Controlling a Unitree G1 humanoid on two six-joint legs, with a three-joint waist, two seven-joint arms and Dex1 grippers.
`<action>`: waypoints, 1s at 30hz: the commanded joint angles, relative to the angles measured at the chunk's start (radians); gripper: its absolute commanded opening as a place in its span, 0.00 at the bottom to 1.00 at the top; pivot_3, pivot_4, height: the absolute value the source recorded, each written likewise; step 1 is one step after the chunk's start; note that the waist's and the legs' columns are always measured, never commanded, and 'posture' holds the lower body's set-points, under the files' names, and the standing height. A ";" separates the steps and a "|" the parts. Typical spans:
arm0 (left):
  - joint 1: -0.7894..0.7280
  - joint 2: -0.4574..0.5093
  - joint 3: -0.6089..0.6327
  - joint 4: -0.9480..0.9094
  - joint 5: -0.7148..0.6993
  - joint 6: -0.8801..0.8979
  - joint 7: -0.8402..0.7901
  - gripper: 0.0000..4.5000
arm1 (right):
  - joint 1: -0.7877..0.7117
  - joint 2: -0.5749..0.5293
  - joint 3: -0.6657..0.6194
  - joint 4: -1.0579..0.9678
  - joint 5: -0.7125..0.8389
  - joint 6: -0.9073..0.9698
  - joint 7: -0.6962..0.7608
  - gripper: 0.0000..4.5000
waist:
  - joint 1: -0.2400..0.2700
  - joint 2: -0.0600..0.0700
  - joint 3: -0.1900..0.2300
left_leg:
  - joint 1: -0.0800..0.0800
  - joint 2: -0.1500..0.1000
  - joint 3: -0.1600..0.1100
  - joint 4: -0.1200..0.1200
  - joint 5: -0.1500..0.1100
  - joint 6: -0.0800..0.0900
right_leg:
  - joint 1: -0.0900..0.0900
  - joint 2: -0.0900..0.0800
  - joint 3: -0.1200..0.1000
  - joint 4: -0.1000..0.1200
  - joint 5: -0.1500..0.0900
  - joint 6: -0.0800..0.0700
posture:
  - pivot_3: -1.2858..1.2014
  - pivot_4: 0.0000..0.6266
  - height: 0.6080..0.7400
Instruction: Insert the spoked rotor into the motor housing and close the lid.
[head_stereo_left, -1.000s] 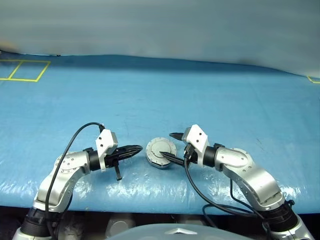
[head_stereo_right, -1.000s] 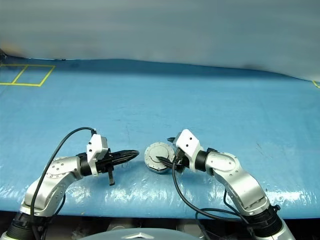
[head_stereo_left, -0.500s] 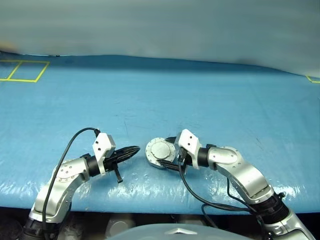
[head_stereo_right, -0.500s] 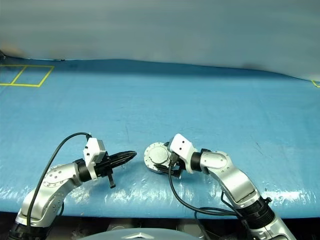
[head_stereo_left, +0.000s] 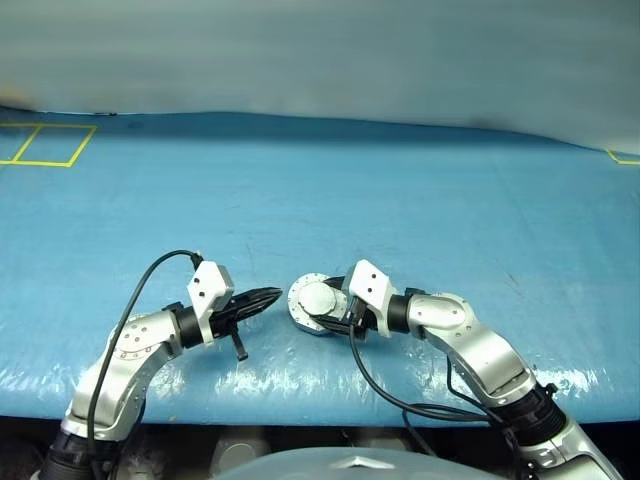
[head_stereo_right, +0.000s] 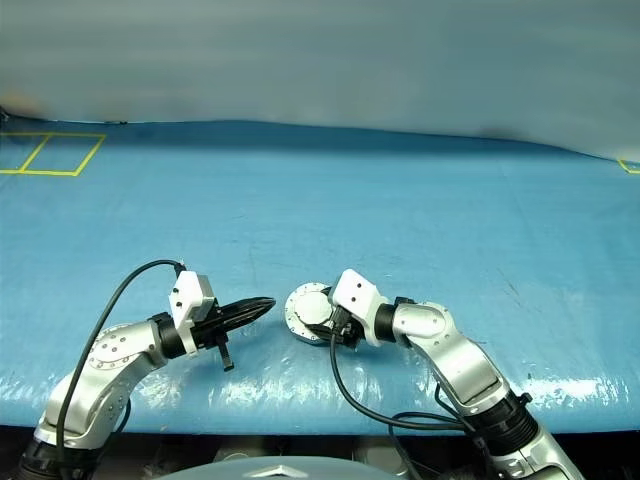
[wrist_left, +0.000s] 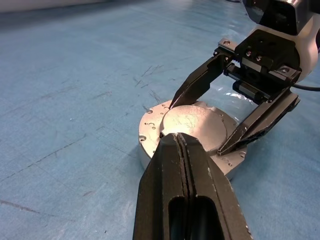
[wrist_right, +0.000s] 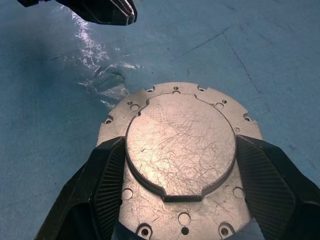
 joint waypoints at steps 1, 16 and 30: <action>-0.013 -0.004 -0.011 -0.020 0.007 -0.015 -0.001 0.00 | 0.023 -0.010 0.010 0.061 -0.051 0.024 -0.032 0.68 | 0.000 0.000 0.000 | 0.001 0.000 0.000 0.000 0.000 0.000 | 0.000 0.000 0.000 0.000 0.000 0.000 | 0.52 0.24 1.00; -0.087 -0.073 -0.127 0.134 0.138 -0.064 0.024 0.00 | 0.027 0.001 0.005 0.047 -0.054 0.026 -0.034 0.68 | 0.000 -0.001 -0.001 | 0.008 0.000 0.002 -0.002 0.000 0.000 | 0.007 0.000 0.001 0.000 -0.001 -0.001 | 0.52 0.24 1.00; -0.106 -0.084 -0.170 0.217 0.197 -0.108 0.006 0.00 | 0.039 -0.006 0.003 0.032 -0.052 0.032 -0.041 0.68 | 0.004 0.000 -0.002 | 0.010 0.000 0.001 -0.002 0.000 0.000 | 0.009 -0.001 0.002 -0.001 -0.001 -0.001 | 0.52 0.24 1.00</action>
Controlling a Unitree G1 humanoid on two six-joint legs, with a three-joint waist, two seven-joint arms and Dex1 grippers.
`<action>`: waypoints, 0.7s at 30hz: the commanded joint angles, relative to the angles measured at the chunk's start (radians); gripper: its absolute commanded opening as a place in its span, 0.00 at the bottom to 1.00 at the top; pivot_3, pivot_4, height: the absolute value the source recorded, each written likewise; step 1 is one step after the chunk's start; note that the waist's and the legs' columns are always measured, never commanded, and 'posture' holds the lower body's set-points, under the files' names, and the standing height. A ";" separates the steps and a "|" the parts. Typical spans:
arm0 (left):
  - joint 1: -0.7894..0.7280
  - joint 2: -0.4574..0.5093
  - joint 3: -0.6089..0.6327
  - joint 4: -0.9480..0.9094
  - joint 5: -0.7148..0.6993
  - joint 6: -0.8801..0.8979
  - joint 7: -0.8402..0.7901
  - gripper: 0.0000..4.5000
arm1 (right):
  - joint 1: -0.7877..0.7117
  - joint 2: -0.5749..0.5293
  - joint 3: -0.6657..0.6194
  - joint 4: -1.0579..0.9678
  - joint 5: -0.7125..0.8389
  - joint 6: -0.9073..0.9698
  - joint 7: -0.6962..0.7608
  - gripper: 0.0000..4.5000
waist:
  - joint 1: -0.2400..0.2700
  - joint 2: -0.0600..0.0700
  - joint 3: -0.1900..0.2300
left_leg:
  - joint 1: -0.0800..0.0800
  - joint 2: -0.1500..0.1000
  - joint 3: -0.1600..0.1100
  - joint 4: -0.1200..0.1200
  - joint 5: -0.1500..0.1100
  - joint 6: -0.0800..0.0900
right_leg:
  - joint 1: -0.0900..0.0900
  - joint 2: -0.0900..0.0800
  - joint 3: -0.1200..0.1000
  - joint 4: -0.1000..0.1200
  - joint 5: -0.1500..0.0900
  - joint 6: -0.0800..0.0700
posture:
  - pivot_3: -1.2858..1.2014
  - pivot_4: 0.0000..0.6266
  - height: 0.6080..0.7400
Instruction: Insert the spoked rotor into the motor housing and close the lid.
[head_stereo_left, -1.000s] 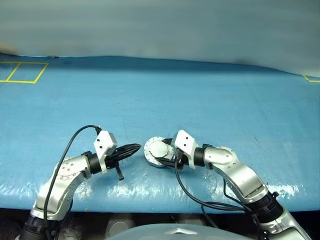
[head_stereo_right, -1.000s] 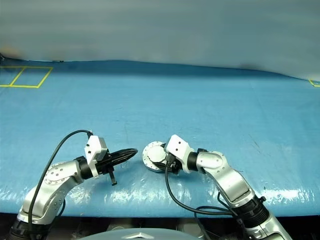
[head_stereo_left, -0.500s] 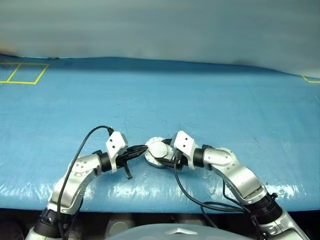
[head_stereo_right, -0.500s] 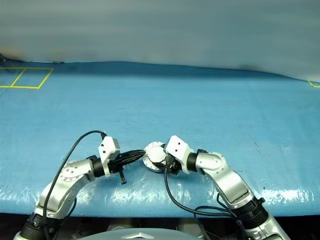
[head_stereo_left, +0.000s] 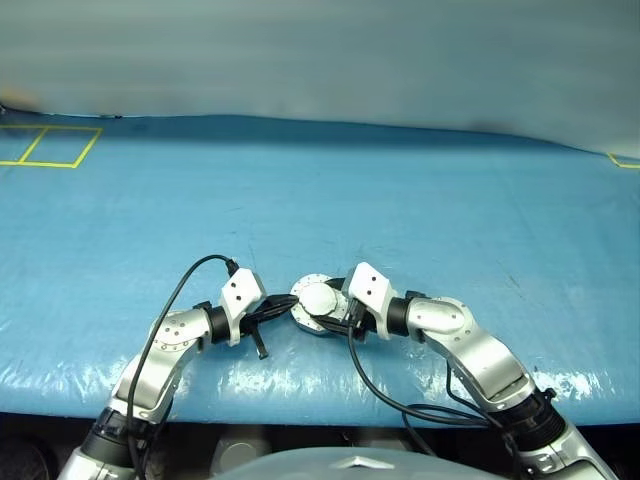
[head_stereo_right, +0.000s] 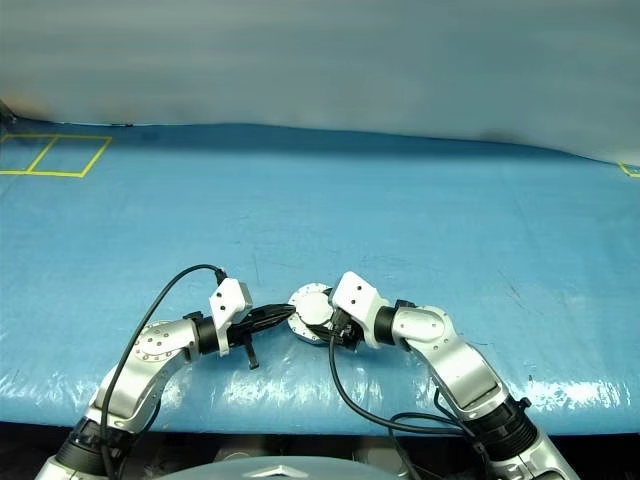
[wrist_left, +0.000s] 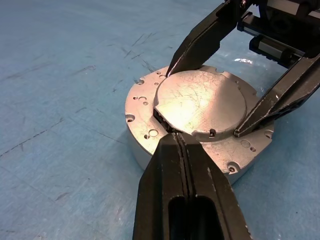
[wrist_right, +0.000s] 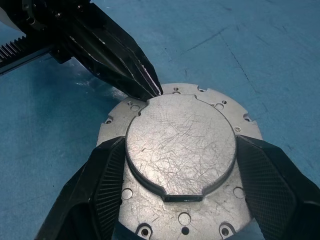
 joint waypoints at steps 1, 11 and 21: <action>-0.005 -0.007 -0.024 0.028 0.023 -0.012 -0.005 0.00 | 0.017 -0.012 0.004 0.037 -0.035 0.030 -0.019 0.68 | 0.001 0.000 0.000 | 0.000 0.000 0.000 0.000 0.000 0.000 | 0.000 0.000 0.000 0.000 0.000 0.000 | 0.52 0.24 1.00; -0.020 -0.023 -0.032 0.116 0.051 -0.094 -0.017 0.00 | 0.023 0.072 -0.153 -0.026 0.137 0.049 -0.022 0.97 | 0.008 0.000 0.000 | -0.001 0.000 0.000 0.000 0.000 0.000 | 0.000 -0.001 0.000 -0.001 0.000 0.000 | 0.52 0.24 1.00; -0.018 -0.016 -0.030 0.134 0.058 -0.113 -0.026 0.00 | 0.045 0.199 -0.489 -0.018 0.510 0.285 -0.139 0.97 | 0.009 0.000 0.000 | -0.009 0.000 -0.001 -0.003 0.000 0.000 | -0.009 0.000 -0.001 -0.002 0.000 0.000 | 0.52 0.24 1.00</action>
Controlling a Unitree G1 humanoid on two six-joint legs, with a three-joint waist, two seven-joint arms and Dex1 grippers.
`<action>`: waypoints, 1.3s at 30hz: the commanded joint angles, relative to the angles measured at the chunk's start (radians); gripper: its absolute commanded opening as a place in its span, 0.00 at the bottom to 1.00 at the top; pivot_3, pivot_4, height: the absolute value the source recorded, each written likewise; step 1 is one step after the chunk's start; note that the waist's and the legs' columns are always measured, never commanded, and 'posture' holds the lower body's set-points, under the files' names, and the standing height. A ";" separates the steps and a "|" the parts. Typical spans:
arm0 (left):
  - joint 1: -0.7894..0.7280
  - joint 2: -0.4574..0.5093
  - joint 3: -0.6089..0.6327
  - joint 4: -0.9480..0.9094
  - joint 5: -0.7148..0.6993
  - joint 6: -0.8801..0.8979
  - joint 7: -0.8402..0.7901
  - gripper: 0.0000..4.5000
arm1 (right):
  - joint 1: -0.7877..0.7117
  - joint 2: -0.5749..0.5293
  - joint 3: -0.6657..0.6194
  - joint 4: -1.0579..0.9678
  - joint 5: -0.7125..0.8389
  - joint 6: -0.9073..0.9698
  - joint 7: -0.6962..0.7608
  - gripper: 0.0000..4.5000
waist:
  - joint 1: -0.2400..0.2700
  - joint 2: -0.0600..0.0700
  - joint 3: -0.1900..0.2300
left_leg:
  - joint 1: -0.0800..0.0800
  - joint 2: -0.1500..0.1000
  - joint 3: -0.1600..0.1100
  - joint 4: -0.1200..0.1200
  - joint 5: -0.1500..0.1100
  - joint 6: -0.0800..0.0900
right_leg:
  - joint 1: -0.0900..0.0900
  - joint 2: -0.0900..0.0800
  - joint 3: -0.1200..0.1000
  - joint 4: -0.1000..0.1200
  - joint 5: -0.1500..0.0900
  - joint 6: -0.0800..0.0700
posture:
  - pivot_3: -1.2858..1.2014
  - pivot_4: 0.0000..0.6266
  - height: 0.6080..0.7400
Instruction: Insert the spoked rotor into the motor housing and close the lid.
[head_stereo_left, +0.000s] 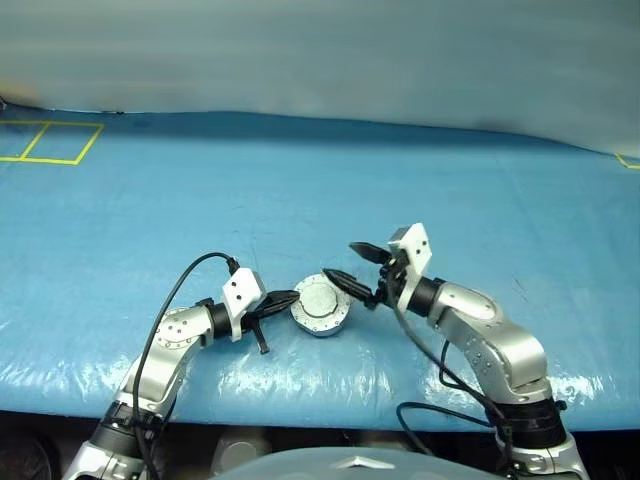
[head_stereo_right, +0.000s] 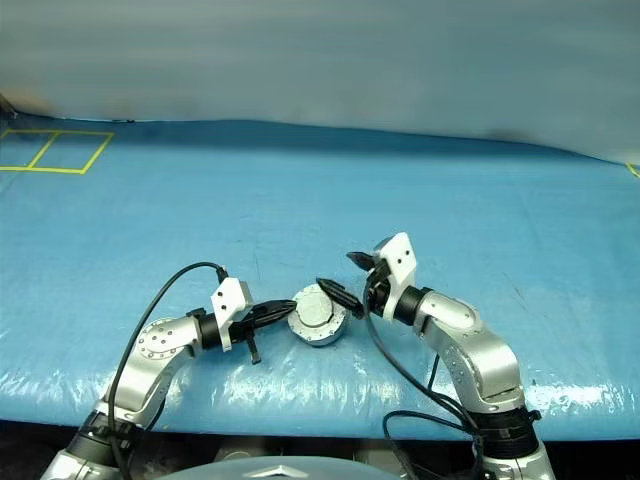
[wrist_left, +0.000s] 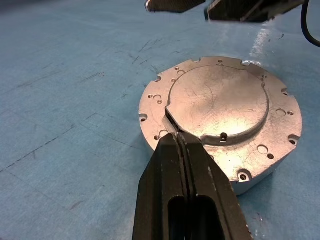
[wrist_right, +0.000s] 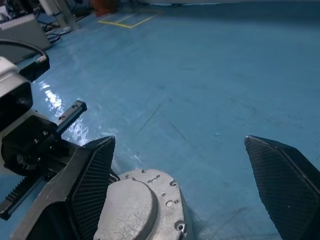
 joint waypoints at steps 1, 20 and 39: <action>0.014 0.012 -0.024 0.027 0.033 0.015 -0.005 0.00 | 0.012 0.025 -0.115 0.023 0.165 0.148 -0.051 0.97 | 0.000 0.000 0.000 | 0.000 0.000 0.000 0.000 0.000 0.000 | 0.000 0.000 0.000 0.000 0.000 0.000 | 0.52 0.24 1.00; 0.031 0.021 -0.024 0.033 0.037 -0.002 -0.013 0.00 | 0.143 0.147 -0.138 0.093 0.476 0.415 -0.153 0.97 | -0.011 0.002 0.000 | 0.000 0.001 0.001 -0.003 0.000 0.000 | -0.002 0.001 0.000 -0.001 -0.001 -0.001 | 0.52 0.24 1.00; 0.034 0.020 -0.029 0.050 0.051 -0.011 -0.008 0.00 | 0.158 0.166 -0.186 0.203 0.464 0.349 -0.198 0.61 | -0.012 0.003 -0.005 | 0.000 0.001 0.000 -0.005 0.000 0.000 | 0.001 0.000 0.000 -0.008 0.000 0.000 | 0.52 0.24 1.00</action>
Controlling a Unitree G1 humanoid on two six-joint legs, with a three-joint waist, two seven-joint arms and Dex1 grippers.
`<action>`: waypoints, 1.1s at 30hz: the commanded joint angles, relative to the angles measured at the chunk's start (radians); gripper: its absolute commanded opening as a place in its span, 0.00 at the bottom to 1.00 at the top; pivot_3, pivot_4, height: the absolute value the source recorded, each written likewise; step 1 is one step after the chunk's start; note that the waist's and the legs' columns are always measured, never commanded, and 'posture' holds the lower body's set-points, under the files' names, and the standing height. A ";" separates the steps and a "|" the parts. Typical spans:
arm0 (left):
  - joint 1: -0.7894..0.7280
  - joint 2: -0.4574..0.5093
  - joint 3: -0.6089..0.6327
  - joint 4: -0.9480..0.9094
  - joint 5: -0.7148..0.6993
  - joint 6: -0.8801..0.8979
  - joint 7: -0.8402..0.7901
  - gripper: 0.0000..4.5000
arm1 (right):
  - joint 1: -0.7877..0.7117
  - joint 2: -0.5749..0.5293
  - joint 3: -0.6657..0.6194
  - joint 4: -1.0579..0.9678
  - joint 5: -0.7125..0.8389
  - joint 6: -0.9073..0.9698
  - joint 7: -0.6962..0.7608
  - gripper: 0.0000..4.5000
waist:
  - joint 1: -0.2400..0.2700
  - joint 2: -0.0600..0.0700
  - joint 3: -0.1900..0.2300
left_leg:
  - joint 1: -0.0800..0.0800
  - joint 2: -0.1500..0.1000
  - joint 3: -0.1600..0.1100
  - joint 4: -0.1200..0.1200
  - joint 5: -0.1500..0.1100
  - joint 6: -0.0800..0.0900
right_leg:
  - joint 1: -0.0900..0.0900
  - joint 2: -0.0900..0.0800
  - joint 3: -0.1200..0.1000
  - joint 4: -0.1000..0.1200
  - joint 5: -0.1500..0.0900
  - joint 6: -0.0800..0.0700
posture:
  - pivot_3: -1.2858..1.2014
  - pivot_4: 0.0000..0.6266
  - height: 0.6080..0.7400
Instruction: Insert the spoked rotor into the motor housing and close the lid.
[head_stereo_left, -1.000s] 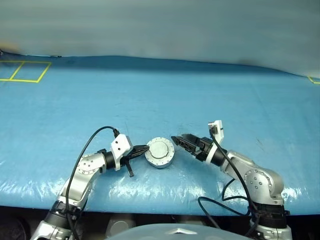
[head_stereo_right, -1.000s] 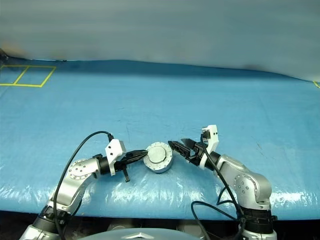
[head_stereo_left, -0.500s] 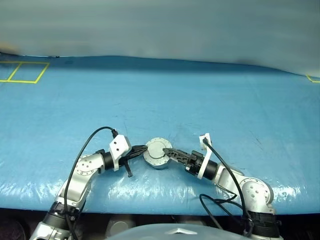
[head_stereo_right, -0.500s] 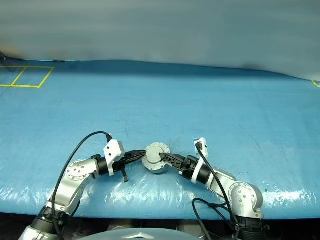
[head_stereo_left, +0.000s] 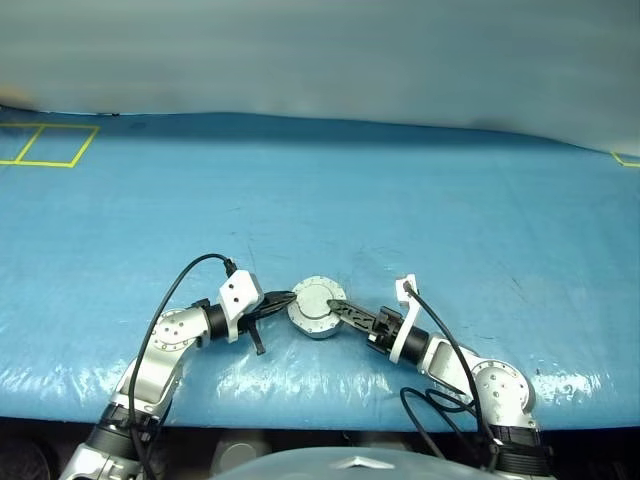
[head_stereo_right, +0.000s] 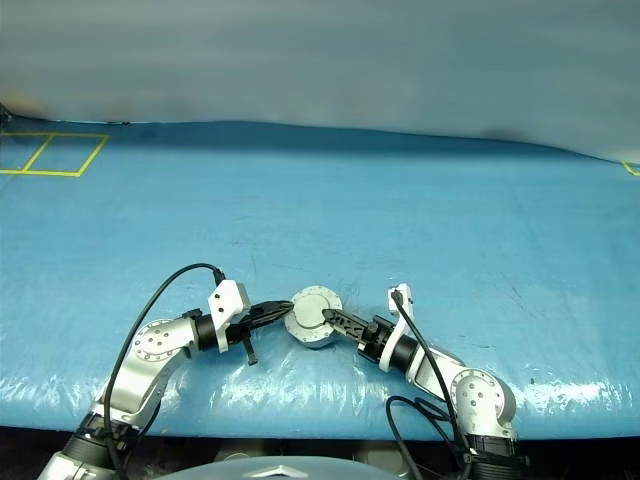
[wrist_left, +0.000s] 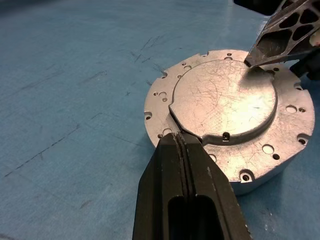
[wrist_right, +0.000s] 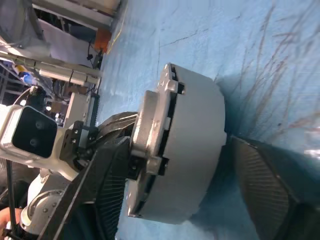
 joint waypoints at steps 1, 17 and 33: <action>0.022 0.007 -0.030 0.050 0.033 0.013 -0.008 0.00 | 0.001 -0.012 -0.019 0.002 0.000 -0.018 -0.007 0.54 | 0.000 0.001 -0.001 | 0.000 0.000 0.000 0.000 0.000 0.000 | 0.000 0.000 0.000 -0.001 0.000 0.000 | 0.52 0.24 1.00; 0.019 -0.003 -0.021 0.057 0.015 -0.004 -0.019 0.00 | -0.011 0.038 0.043 -0.016 0.000 -0.031 -0.051 0.29 | -0.003 0.006 -0.009 | 0.001 0.001 0.000 -0.003 0.000 0.000 | 0.001 0.001 0.000 -0.004 0.000 0.001 | 0.52 0.24 1.00; 0.101 0.005 0.151 -0.193 -0.203 0.115 0.003 0.00 | -0.064 0.189 -0.008 0.066 0.022 -0.068 -0.199 0.29 | -0.010 0.007 -0.006 | -0.008 0.002 -0.001 -0.006 -0.001 0.001 | -0.008 0.001 -0.002 -0.004 0.003 0.004 | 0.52 0.24 1.00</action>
